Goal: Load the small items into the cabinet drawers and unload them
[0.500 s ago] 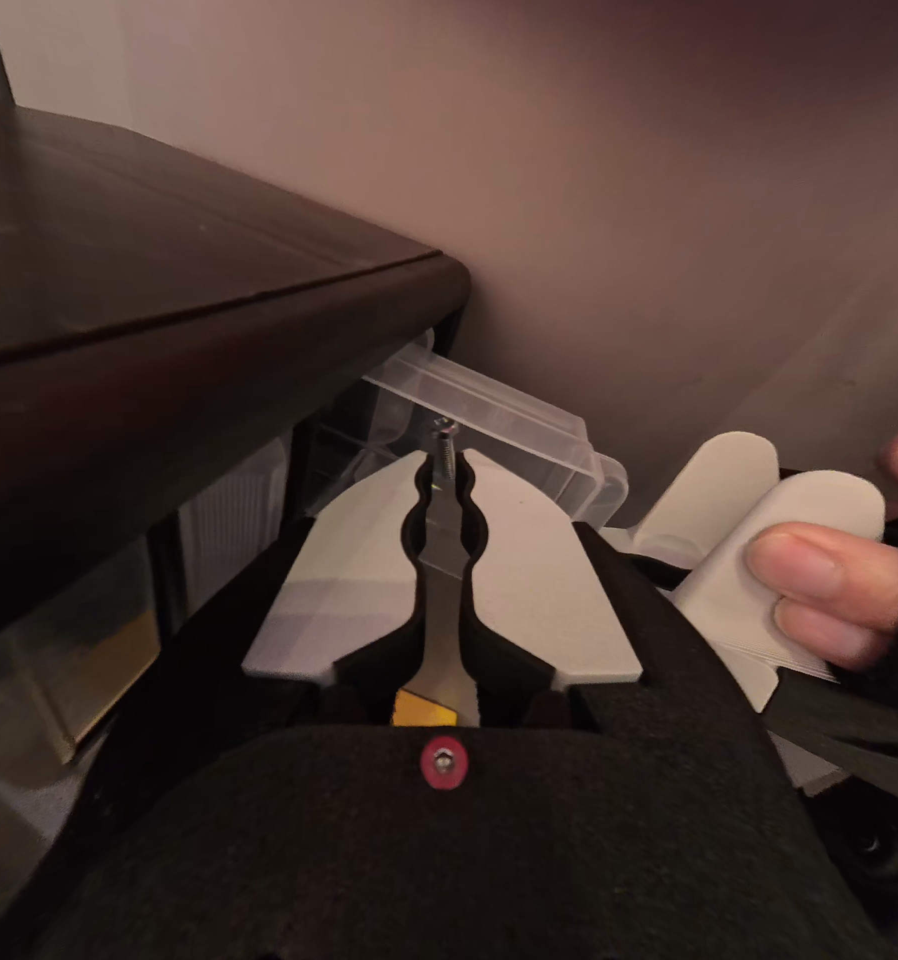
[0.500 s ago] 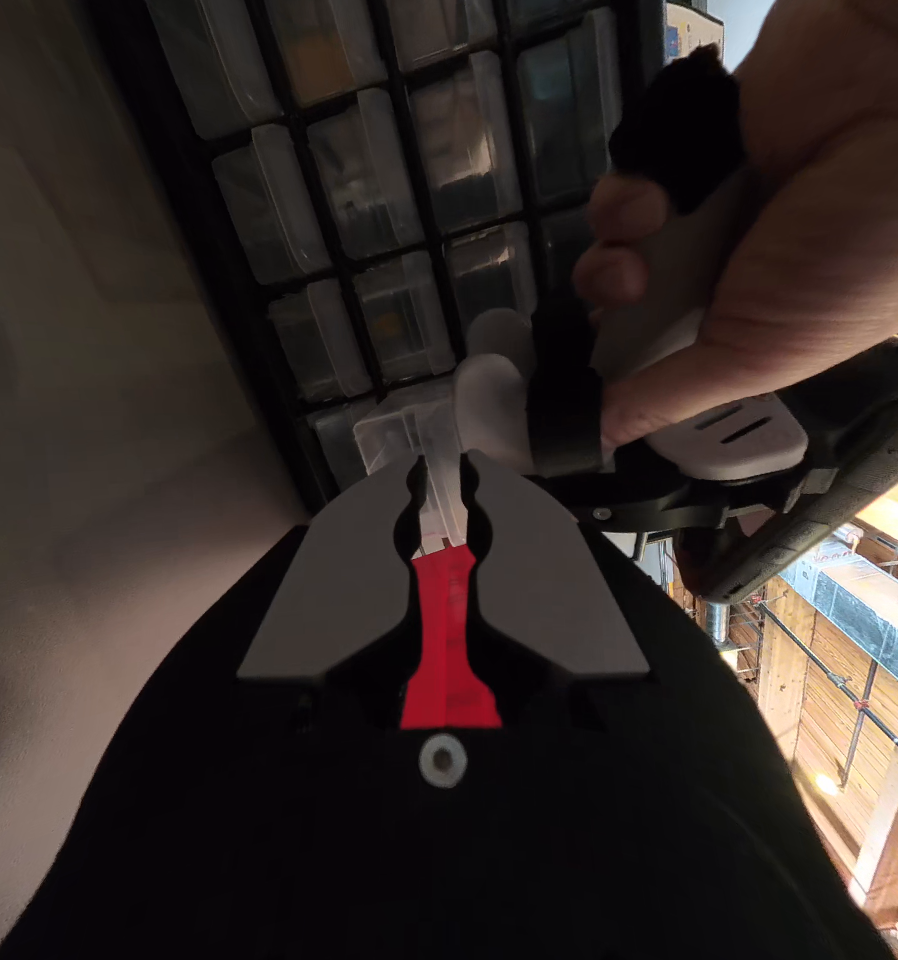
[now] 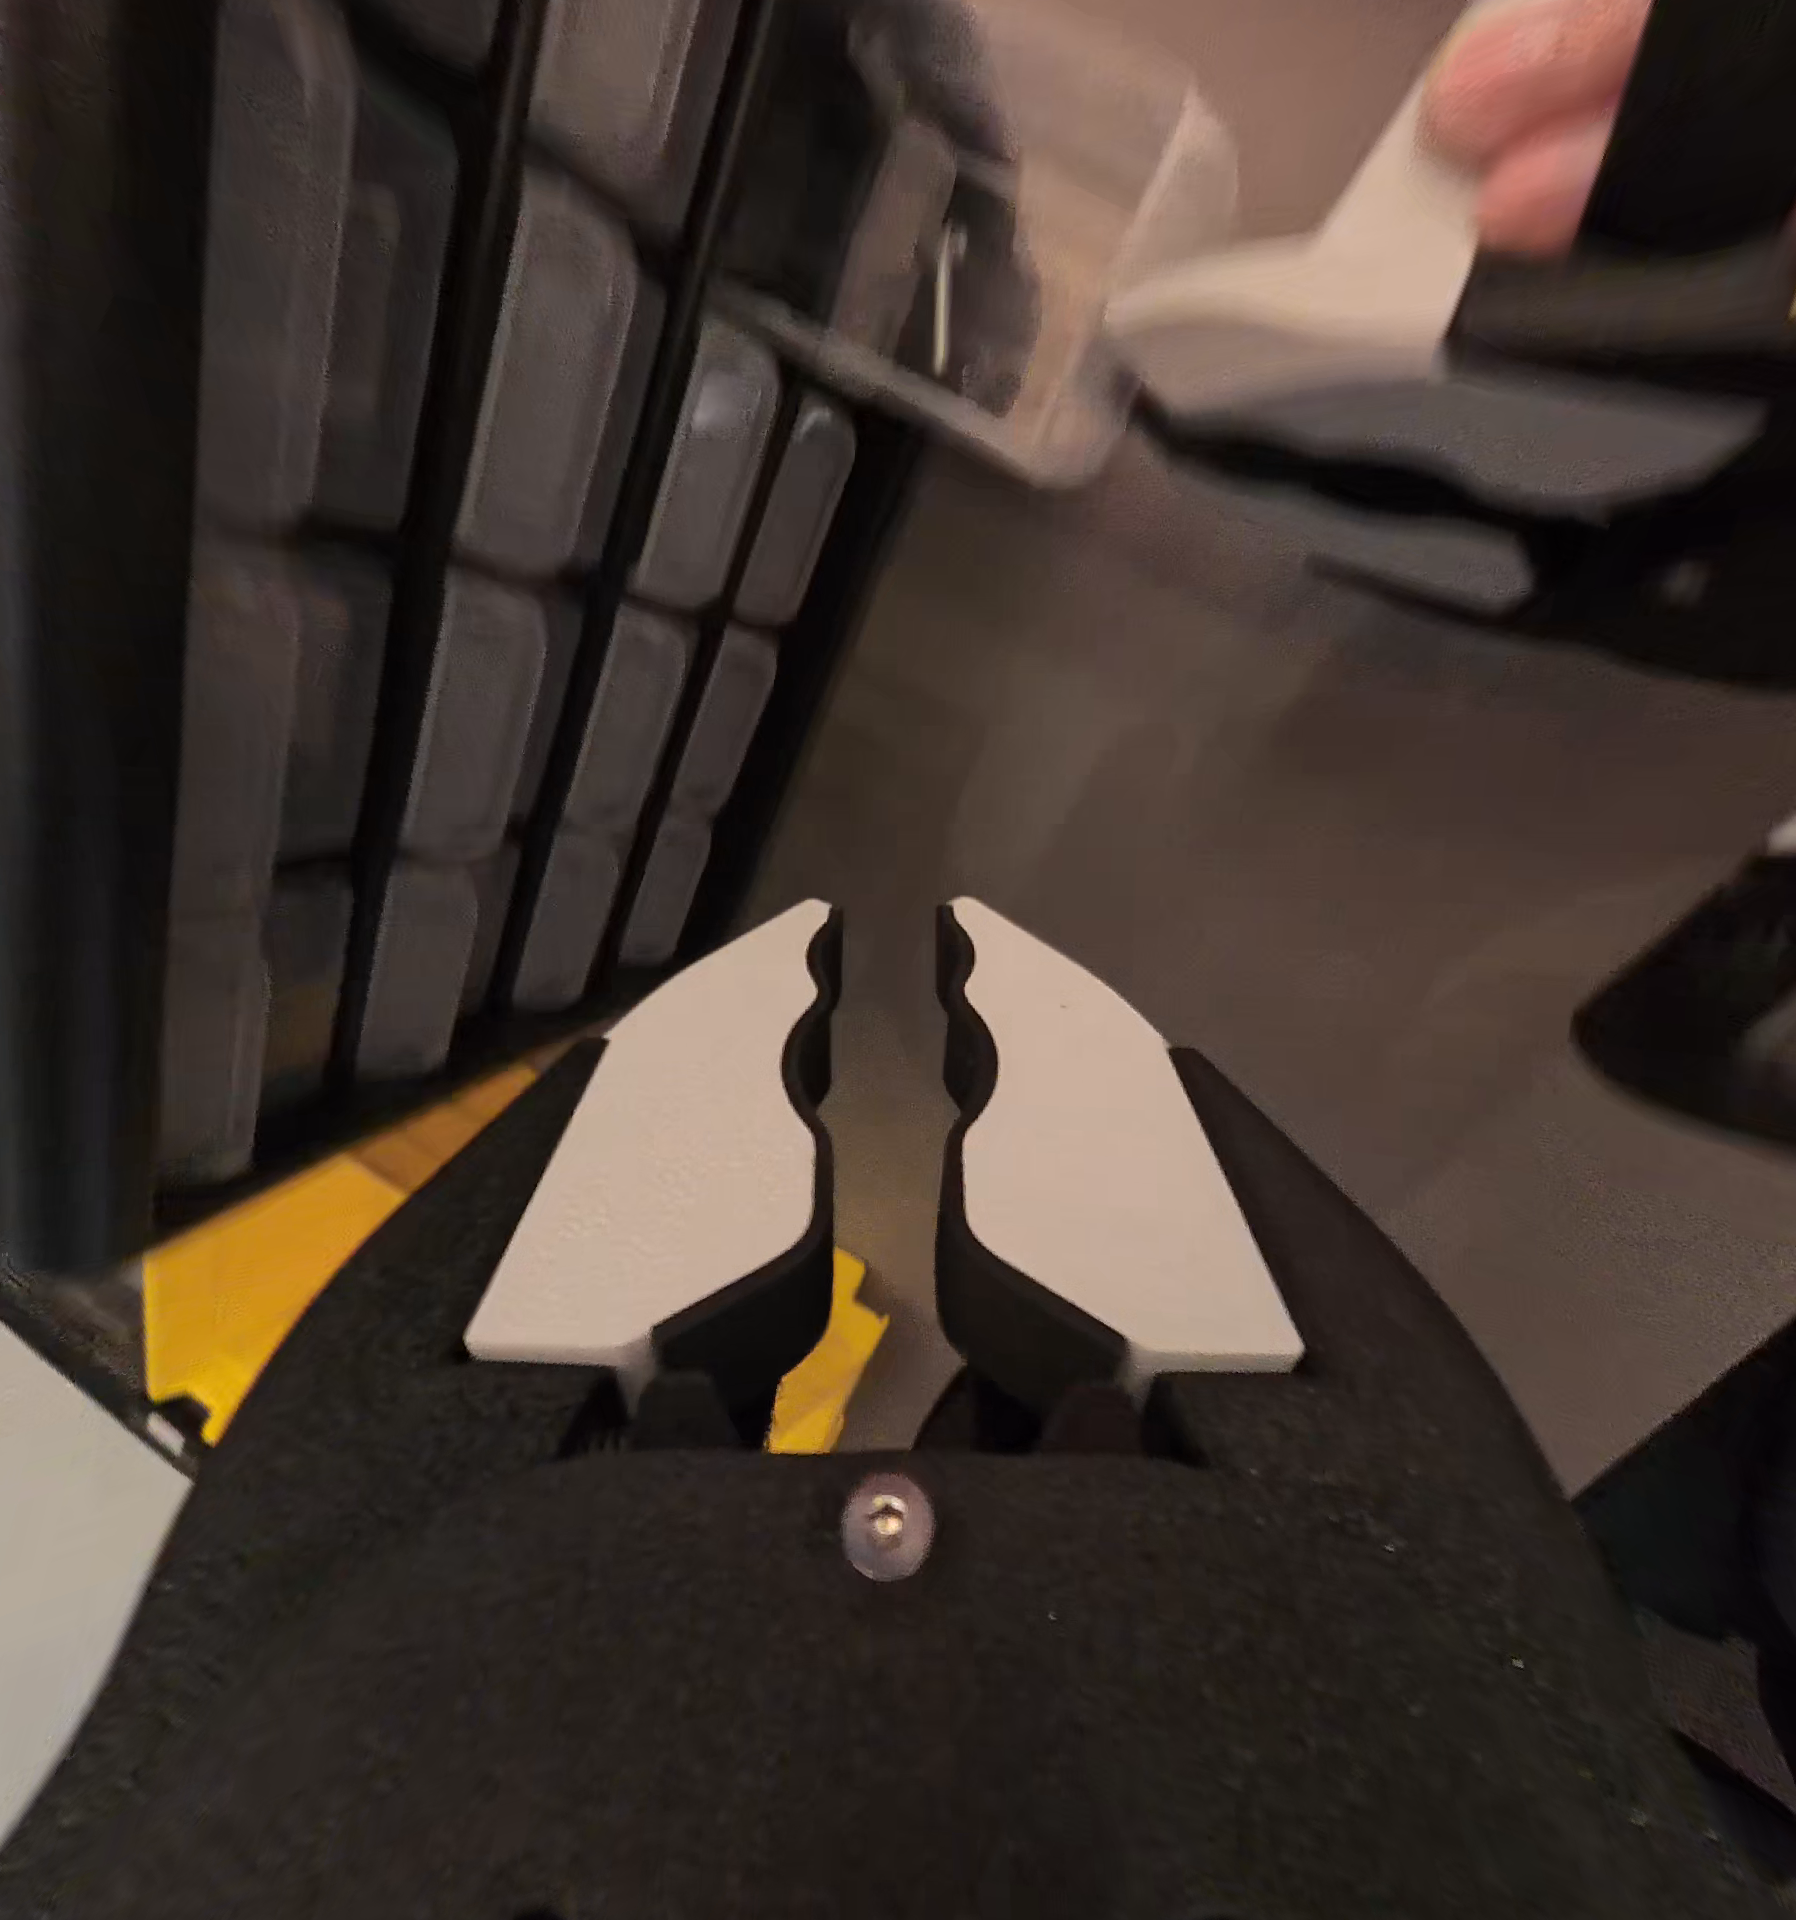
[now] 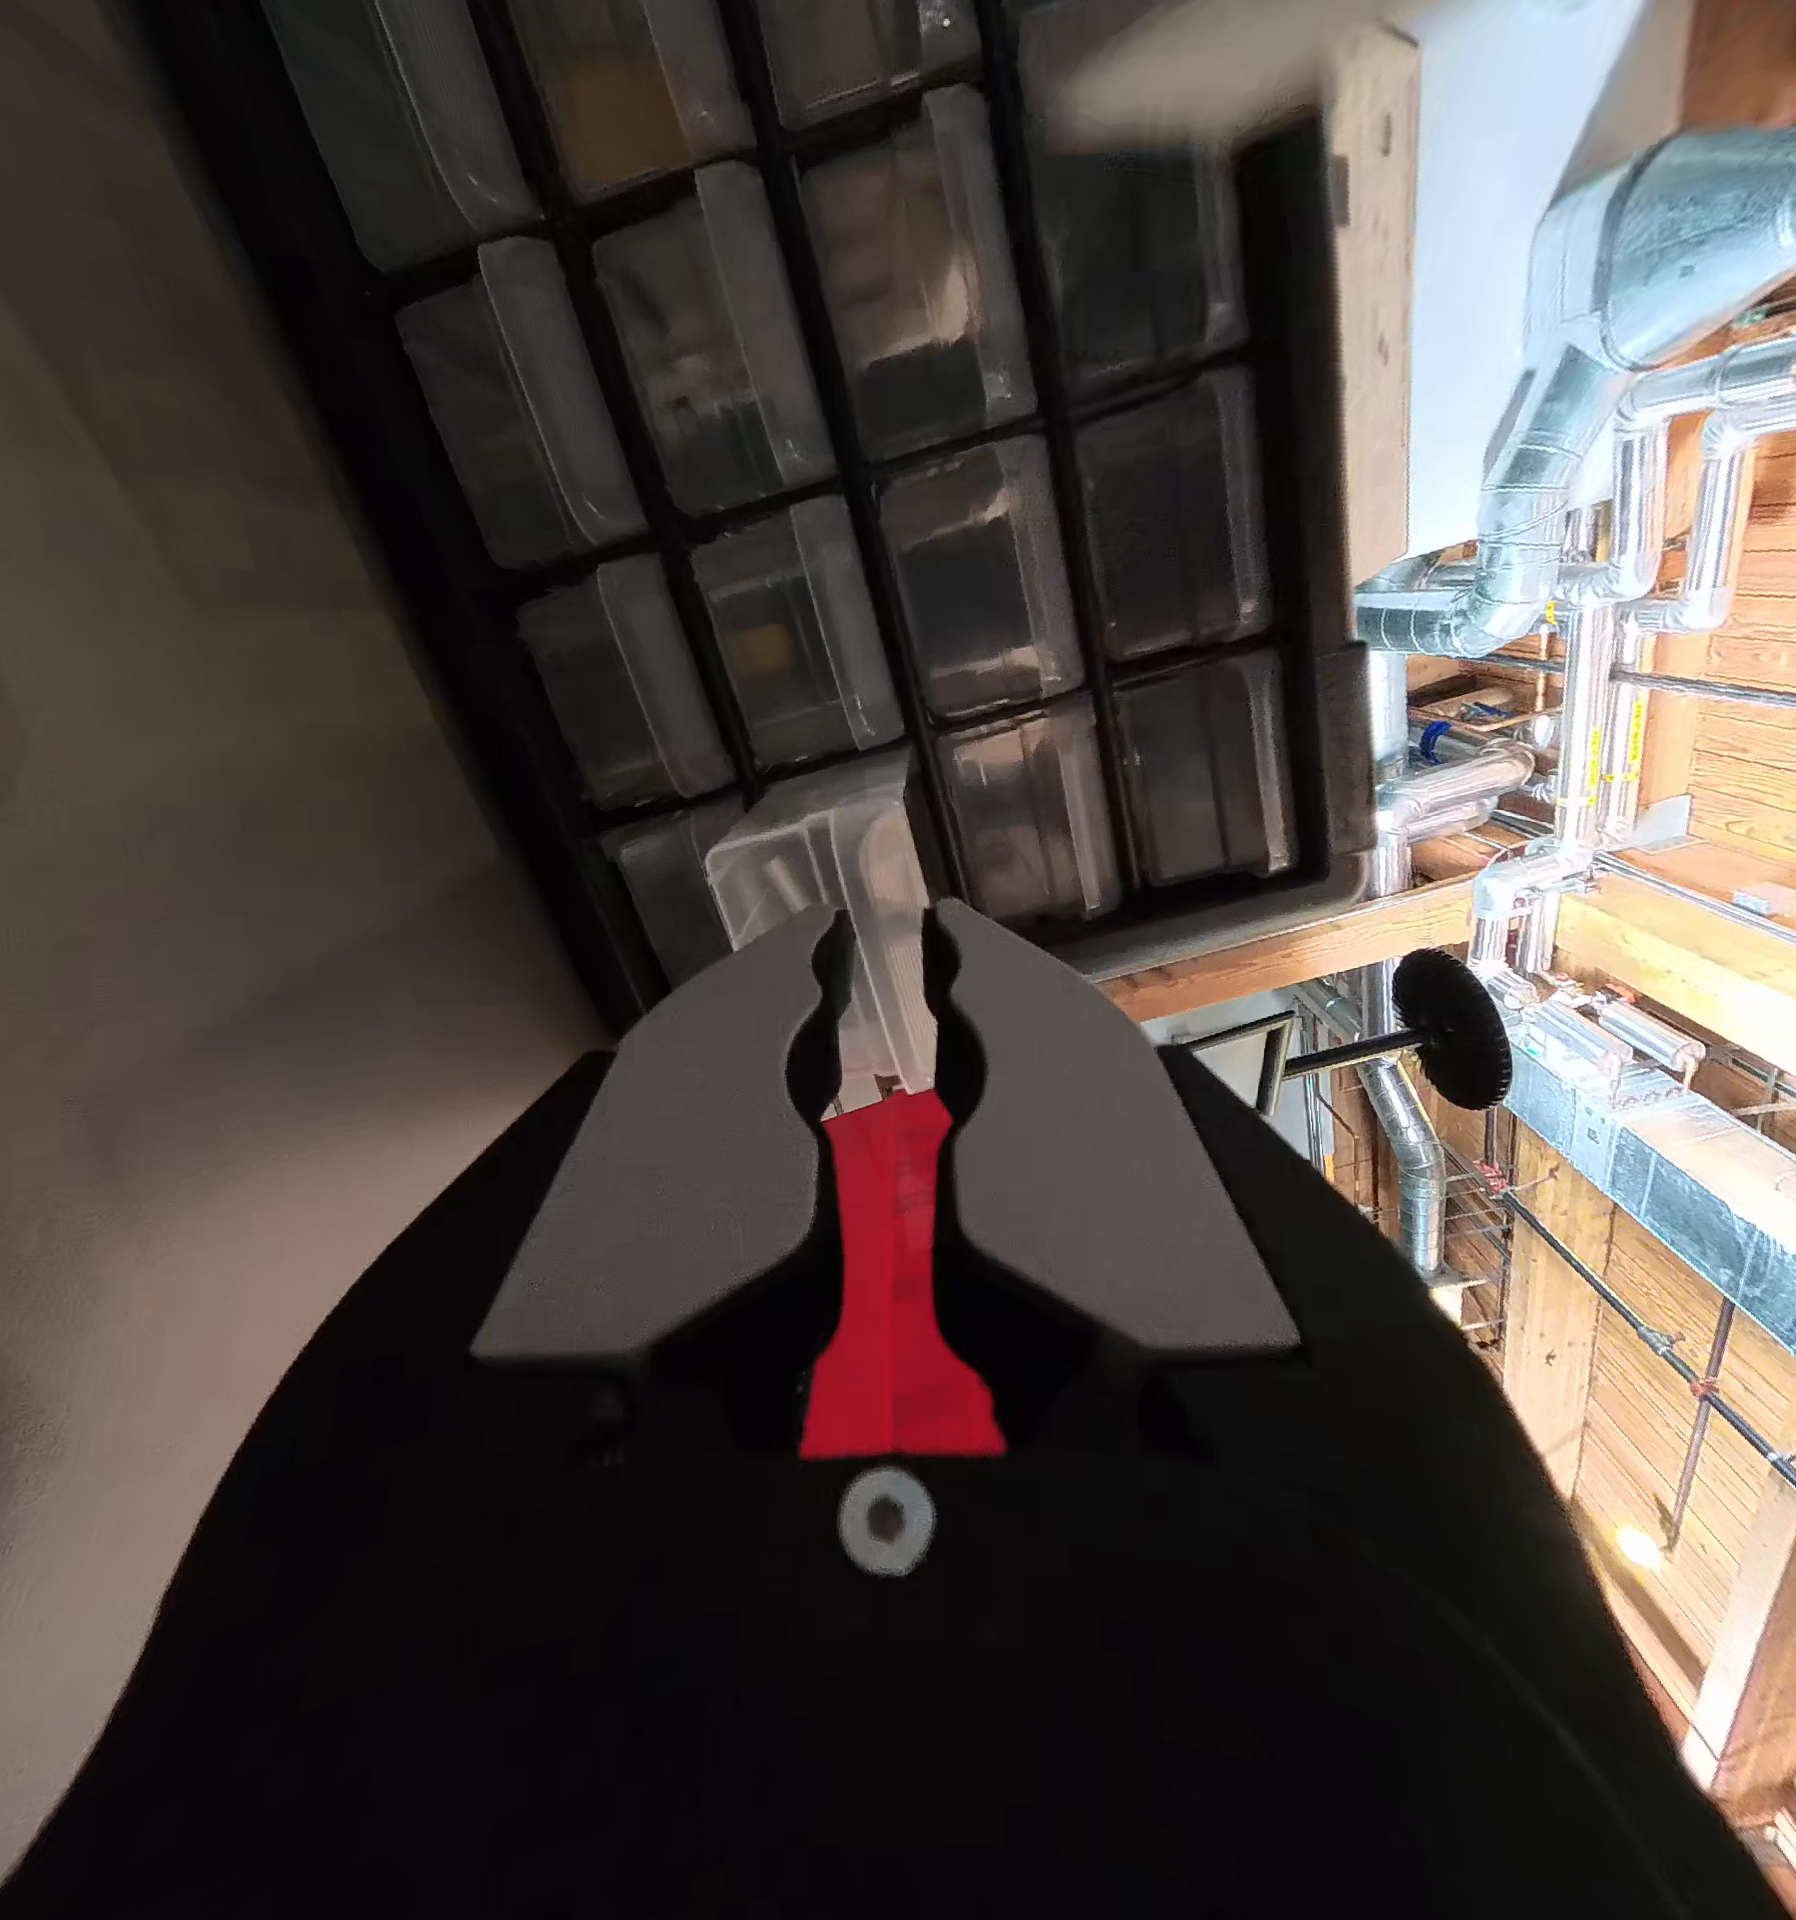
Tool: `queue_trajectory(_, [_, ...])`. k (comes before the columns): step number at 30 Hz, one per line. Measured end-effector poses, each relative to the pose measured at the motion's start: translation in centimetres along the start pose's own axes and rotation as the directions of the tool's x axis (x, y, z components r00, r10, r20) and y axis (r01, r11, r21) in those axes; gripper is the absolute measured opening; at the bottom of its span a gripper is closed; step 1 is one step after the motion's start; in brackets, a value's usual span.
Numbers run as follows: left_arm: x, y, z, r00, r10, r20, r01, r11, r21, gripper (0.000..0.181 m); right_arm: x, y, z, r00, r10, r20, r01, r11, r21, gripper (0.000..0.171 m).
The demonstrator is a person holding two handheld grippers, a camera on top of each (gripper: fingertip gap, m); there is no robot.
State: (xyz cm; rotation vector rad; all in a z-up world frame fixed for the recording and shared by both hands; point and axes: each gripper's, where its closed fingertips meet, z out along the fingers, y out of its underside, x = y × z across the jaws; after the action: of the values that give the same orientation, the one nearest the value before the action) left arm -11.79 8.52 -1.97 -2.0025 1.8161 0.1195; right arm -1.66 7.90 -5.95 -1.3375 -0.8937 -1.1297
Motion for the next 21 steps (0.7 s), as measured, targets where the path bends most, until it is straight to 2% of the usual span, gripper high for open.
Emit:
queue_trajectory(4, [-2.5, 7.2, -1.8, 0.997, -0.076, 0.026, 0.077, 0.996, -0.046, 0.017, -0.2, 0.5, 0.8, 1.000, -0.014, -0.020, 0.014, 0.999, -0.037, 0.021])
queue_trajectory(10, [-8.5, 16.6, -3.2, 0.940, -0.328, 0.091, 0.334, 0.940, -0.064, 0.018, -0.4, 1.0, 3.1, 0.997, -0.031, -0.064, 0.027, 0.997, -0.073, 0.024])
queue_trajectory(14, [-10.0, 20.7, -2.5, 0.908, -0.410, 0.085, 0.415, 0.908, -0.057, 0.018, -0.3, 1.4, 4.6, 0.997, -0.008, -0.076, 0.001, 0.996, -0.094, 0.025])
queue_trajectory(17, [-11.2, 23.5, -2.4, 0.905, -0.395, 0.156, 0.412, 0.907, -0.089, 0.014, -0.4, 1.5, 5.3, 0.996, -0.031, -0.084, 0.023, 0.995, -0.098, 0.027])
queue_trajectory(18, [-11.2, 23.9, -2.5, 0.907, -0.394, 0.151, 0.409, 0.908, -0.091, 0.011, -0.5, 1.5, 5.5, 0.996, -0.035, -0.084, 0.026, 0.995, -0.100, 0.028])
queue_trajectory(21, [-10.2, 24.8, -2.3, 0.915, -0.399, 0.054, 0.403, 0.906, -0.129, 0.022, -0.6, 1.6, 6.0, 0.996, -0.038, -0.079, 0.030, 0.994, -0.108, 0.031])
